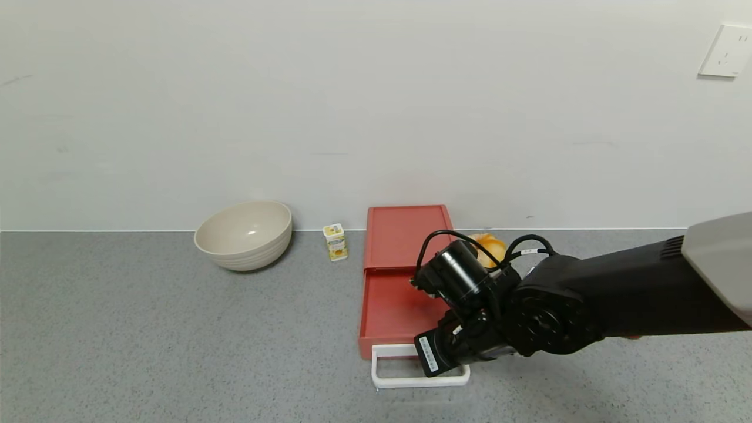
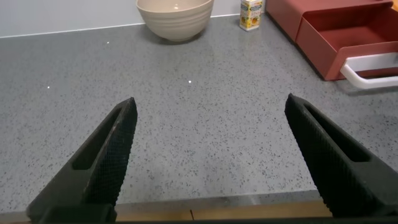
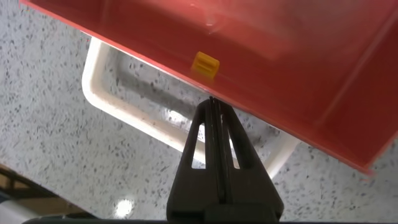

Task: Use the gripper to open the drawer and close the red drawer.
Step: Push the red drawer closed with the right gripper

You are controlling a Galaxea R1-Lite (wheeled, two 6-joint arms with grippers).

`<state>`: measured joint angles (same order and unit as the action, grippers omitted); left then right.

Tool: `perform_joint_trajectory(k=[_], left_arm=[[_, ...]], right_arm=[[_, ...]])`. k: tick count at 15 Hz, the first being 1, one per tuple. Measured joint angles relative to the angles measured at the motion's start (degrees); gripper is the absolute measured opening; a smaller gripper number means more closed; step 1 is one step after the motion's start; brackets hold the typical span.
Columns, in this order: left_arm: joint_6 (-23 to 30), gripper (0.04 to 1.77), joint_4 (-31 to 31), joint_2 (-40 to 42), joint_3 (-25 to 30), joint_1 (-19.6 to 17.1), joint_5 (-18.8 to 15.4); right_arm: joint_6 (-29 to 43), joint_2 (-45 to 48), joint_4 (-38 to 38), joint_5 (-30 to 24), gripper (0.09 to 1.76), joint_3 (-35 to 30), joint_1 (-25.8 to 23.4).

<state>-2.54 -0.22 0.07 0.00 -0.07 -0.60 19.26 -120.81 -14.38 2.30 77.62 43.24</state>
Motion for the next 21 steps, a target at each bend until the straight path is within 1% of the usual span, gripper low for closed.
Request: perform_joint_trajectory(k=[6, 8, 13, 19, 21], left_arm=[[0.0, 1.72, 0.01, 0.0, 0.0, 0.0, 0.0], [0.0, 1.72, 0.04, 0.0, 0.0, 0.0, -0.02], [-0.05, 1.72, 0.06, 0.0, 0.0, 0.0, -0.02], [-0.07, 1.72, 0.04, 0.0, 0.0, -0.02, -0.02], [-0.07, 1.72, 0.04, 0.0, 0.0, 0.02, -0.02]], right_arm=[[-1.79, -2.05, 2.18, 0.33, 0.12, 3.66, -1.05], [-2.51, -3.04, 2.93, 1.5, 0.12, 5.32, -1.62], [-4.66, -5.38, 6.73, 1.99, 0.12, 8.52, -3.41], [-5.55, -8.37, 6.89, 1.99, 0.11, 14.21, -6.34], [-5.99, -9.12, 6.86, 1.99, 0.11, 15.15, -6.5]])
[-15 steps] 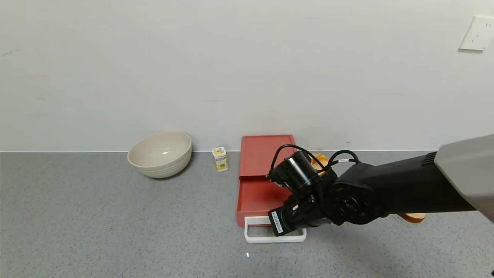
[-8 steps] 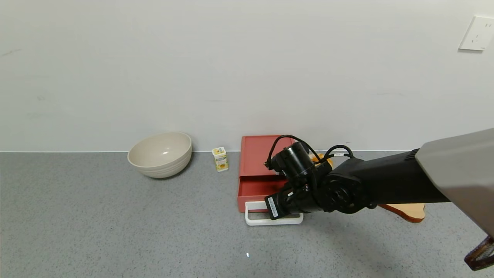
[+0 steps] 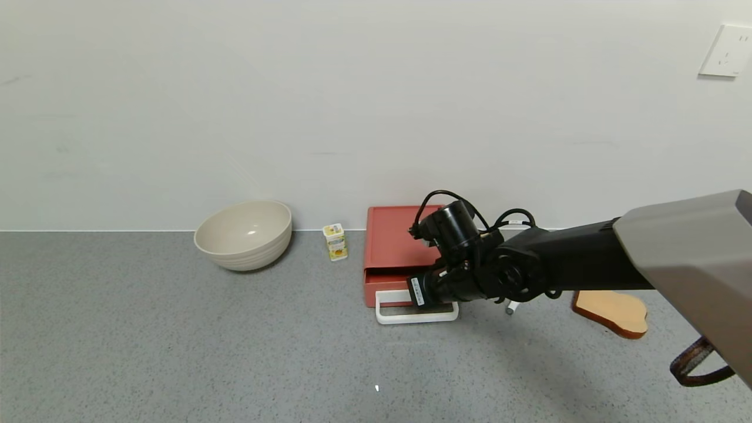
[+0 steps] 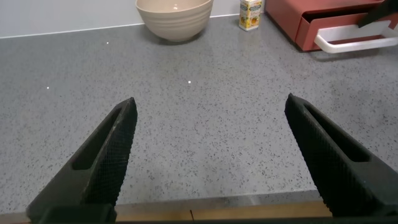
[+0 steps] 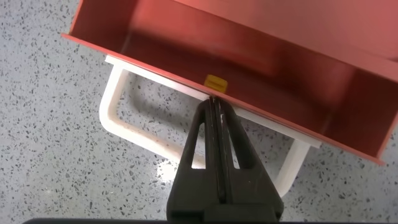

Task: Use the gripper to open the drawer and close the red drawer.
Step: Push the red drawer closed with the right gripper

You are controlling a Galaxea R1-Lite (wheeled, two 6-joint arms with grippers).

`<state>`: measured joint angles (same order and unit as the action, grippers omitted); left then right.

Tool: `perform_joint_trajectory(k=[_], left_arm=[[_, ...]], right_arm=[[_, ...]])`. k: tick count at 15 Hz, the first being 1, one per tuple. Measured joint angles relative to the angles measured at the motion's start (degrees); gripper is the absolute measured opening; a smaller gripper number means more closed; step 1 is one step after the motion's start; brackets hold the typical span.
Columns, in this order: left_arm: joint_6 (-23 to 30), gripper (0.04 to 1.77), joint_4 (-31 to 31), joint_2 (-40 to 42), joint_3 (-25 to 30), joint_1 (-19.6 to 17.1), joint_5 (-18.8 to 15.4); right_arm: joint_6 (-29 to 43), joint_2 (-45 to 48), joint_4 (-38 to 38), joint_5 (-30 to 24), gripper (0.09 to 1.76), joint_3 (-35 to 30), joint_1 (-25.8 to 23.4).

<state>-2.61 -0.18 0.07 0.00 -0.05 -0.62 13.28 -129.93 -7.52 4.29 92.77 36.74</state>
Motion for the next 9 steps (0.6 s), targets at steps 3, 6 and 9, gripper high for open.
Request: perform_joint_trajectory(k=[3, 6, 9], left_arm=[[-0.02, 1.72, 0.0, 0.0, 0.0, -0.05, 0.0], [-0.02, 1.72, 0.0, 0.0, 0.0, -0.02, 0.0], [-0.02, 1.72, 0.0, 0.0, 0.0, -0.02, 0.0]], right_arm=[[-0.68, -0.85, 0.06, 0.0, 0.11, 1.39, -0.12], [-0.82, -1.91, 0.02, -0.02, 0.11, 3.34, -0.3], [-1.49, -3.23, 0.09, -0.02, 0.11, 5.44, -0.98]])
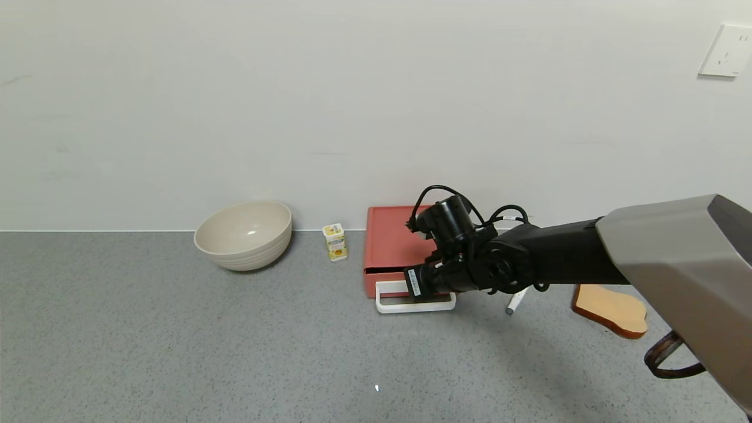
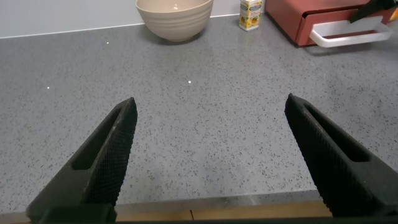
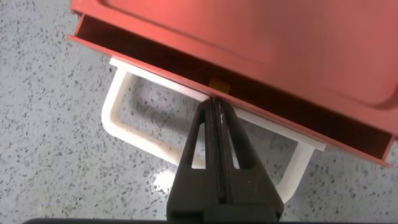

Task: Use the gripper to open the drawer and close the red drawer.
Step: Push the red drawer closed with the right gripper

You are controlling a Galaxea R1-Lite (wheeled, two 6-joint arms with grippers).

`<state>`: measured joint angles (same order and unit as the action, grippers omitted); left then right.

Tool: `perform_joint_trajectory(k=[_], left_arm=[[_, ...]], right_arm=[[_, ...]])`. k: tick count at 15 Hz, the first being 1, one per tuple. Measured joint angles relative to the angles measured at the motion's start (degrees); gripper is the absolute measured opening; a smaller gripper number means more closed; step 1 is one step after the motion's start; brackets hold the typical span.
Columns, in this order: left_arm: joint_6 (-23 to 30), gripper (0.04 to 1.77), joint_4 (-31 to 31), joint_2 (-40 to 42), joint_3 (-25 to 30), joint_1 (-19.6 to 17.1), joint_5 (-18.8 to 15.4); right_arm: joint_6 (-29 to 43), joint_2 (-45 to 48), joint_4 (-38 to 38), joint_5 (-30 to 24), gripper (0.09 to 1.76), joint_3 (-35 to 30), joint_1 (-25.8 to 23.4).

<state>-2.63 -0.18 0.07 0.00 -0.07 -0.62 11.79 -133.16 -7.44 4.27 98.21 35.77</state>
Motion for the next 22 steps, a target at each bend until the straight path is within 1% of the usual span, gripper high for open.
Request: perform_joint_trajectory(k=[7, 15, 18, 20, 22], left_arm=[[-0.09, 1.72, 0.0, 0.0, 0.0, 0.0, 0.02], [-0.09, 1.72, 0.0, 0.0, 0.0, 0.0, 0.02], [-0.01, 1.72, -0.02, 0.0, 0.0, 0.0, 0.0], [0.07, 1.72, 0.0, 0.0, 0.0, 0.0, 0.0], [0.1, 1.72, -0.02, 0.0, 0.0, 0.02, 0.0]], right_arm=[[-0.2, -1.93, 0.02, 0.0, 0.11, 3.06, -0.83], [-1.4, -2.54, 0.28, -0.09, 0.11, 4.02, -0.9], [-1.46, -0.61, 0.0, 0.0, 0.11, 2.62, -0.73], [-2.08, 2.78, 0.05, -0.09, 0.11, 0.05, -0.16], [-3.0, 7.96, 0.11, -0.33, 0.11, -4.02, -0.07]])
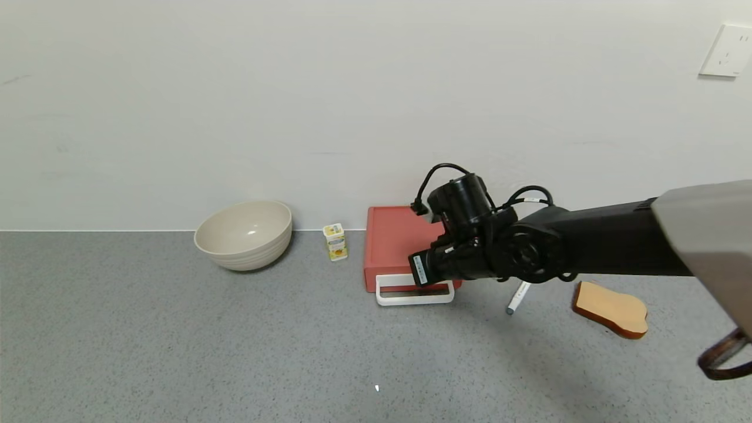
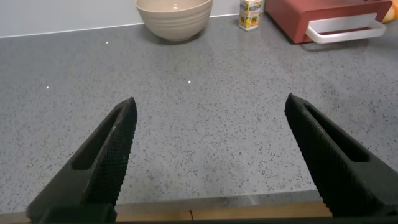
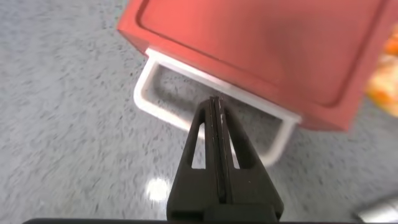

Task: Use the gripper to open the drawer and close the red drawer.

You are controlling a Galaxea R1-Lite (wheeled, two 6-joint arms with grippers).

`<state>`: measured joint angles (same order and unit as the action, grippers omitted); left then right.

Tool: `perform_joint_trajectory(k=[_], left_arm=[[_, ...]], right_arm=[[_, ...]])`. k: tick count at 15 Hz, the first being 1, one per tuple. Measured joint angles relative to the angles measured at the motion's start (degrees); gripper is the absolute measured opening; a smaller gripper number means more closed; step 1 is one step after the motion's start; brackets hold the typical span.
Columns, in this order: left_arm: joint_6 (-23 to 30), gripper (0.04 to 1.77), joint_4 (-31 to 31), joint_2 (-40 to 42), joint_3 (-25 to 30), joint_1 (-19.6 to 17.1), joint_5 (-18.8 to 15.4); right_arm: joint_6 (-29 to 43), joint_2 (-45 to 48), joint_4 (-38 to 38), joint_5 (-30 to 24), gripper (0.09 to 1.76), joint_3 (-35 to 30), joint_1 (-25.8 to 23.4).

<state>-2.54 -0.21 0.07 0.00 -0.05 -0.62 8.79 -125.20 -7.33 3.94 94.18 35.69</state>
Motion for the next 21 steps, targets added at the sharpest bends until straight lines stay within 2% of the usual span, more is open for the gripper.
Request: perform_joint_trajectory(k=[6, 9, 14, 18, 21], left_arm=[[-0.05, 1.72, -0.01, 0.0, 0.0, 0.0, 0.0], [-0.07, 1.72, 0.0, 0.0, 0.0, 0.0, 0.0], [-0.07, 1.72, 0.0, 0.0, 0.0, -0.02, 0.0], [0.0, 1.72, 0.02, 0.0, 0.0, -0.02, 0.0], [0.0, 1.72, 0.02, 0.0, 0.0, -0.02, 0.0]], right_arm=[[-4.35, 18.01, 0.35, -0.26, 0.11, -17.35, -1.05], [-7.34, 25.2, 1.11, -3.73, 0.11, -25.37, -2.62], [-7.74, 32.15, 11.51, -8.68, 0.11, -36.96, -7.03], [-7.83, 34.13, 13.0, -11.4, 0.72, -39.62, -9.24], [-7.95, 35.18, 13.06, -13.06, 1.03, -40.5, -10.03]])
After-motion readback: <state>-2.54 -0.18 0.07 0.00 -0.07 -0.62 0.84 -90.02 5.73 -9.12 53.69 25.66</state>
